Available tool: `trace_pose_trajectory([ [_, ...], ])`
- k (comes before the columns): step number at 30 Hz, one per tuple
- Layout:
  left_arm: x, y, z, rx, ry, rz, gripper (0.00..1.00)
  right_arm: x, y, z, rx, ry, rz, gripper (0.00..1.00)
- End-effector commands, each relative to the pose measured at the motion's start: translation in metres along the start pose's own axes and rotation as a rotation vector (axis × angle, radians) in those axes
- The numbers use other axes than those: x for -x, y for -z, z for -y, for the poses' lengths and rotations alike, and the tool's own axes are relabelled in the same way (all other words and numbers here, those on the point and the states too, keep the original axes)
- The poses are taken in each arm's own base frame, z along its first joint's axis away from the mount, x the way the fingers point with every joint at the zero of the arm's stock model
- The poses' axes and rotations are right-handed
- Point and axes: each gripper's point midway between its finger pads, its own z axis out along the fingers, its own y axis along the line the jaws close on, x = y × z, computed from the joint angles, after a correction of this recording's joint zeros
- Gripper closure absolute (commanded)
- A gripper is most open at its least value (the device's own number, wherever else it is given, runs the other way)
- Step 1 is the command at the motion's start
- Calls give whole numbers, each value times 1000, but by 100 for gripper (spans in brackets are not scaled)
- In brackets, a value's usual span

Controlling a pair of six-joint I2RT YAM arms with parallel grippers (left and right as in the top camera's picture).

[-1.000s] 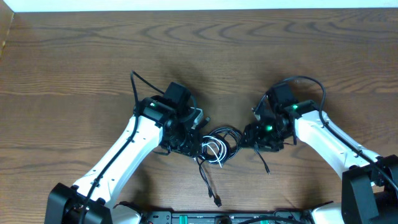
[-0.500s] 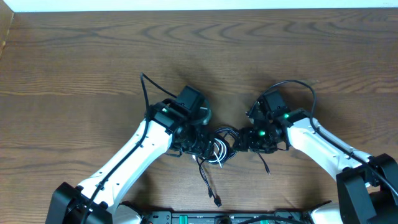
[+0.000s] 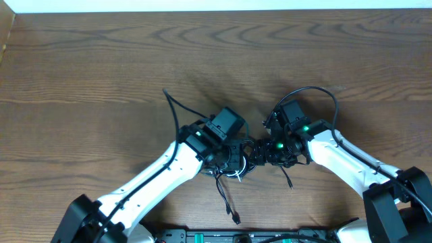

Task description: Untangle cables

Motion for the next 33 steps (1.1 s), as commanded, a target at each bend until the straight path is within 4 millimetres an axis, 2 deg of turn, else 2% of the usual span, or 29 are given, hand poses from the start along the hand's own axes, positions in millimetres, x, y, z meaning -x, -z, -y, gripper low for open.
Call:
trace_pose_trajectory([
  [1, 0, -12, -10, 51, 46, 0, 51, -2, 1, 0, -4, 14, 2, 31],
  [6, -2, -19, -13, 68, 50, -19, 53, 1, 1, -1, 2, 21, 15, 29],
  [8, -2, -21, -14, 73, 52, -24, 63, 2, 1, -2, 3, 22, 17, 30],
  [9, -2, -21, -14, 73, 52, -25, 64, 2, 1, -2, 3, 23, 17, 31],
  [19, 0, -30, -14, 77, 53, -28, 64, 1, -3, -3, -25, 50, 25, 33],
  [20, 1, -30, -14, 76, 53, -27, 66, 1, -3, -2, -41, 52, 31, 34],
  [24, 0, -30, -14, 76, 53, -28, 92, 1, -6, 3, -97, 39, 48, 39],
  [28, 1, -30, -14, 75, 53, -27, 92, 3, -7, 0, -102, 37, 64, 46],
  [33, 2, -30, -13, 70, 51, -23, 92, 7, -11, -4, -115, 18, 98, 49],
])
